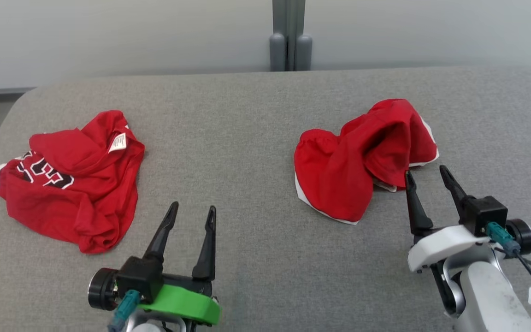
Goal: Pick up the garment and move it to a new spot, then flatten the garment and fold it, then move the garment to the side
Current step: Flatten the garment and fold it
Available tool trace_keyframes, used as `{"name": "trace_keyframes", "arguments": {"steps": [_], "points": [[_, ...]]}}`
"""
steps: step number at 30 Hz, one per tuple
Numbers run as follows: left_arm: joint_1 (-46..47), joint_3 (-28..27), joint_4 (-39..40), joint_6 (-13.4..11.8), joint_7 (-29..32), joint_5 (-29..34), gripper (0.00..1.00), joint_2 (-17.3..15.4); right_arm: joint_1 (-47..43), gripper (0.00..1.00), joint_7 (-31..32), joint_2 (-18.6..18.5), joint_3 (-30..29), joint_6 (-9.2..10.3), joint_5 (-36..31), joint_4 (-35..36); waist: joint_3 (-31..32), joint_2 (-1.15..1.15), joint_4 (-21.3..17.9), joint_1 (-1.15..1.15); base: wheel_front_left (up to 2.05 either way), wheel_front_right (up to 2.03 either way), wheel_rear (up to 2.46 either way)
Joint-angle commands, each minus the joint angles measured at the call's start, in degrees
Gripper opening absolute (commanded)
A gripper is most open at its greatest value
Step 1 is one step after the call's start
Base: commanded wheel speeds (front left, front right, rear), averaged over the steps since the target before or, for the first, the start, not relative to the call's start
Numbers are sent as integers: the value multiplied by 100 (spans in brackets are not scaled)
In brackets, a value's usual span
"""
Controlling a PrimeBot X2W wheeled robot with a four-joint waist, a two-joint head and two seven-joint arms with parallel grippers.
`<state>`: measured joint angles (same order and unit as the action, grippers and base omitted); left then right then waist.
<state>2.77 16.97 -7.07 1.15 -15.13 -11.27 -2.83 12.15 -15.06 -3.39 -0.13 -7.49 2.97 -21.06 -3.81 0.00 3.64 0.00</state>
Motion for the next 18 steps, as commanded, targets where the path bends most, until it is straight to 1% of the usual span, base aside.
{"name": "trace_keyframes", "arguments": {"steps": [1, 7, 14, 15, 16, 18], "points": [[141, -31, -18, -76, -3, -211, 100, -12, 221, 100, -18, -86, -1, -1, -91, -122, -384, 0, 328, 0, 0, 0, 0], [398, 96, -33, -169, -3, -378, 100, -13, 785, 100, -19, -239, -152, -1, -168, -700, -621, 0, 644, 0, 0, 0, 0], [473, 114, -34, -213, -3, -400, 100, -13, 1140, 100, -18, -335, -245, -1, -232, -1409, -676, 0, 759, 0, 0, 0, 0], [468, 103, -40, -218, -3, -399, 100, -13, 1179, 40, -18, -349, -230, -1, -218, -1476, -668, 0, 749, 0, 0, 0, 0], [455, 87, -49, -228, -3, -401, 100, -13, 1218, 0, -19, -370, -232, -1, -216, -1495, -658, 0, 728, 0, 0, 0, 0], [431, 90, -70, -228, -3, -415, 100, -13, 1240, 0, -18, -406, -186, -1, -248, -1515, -622, 0, 689, 0, 0, 0, 0]]}}
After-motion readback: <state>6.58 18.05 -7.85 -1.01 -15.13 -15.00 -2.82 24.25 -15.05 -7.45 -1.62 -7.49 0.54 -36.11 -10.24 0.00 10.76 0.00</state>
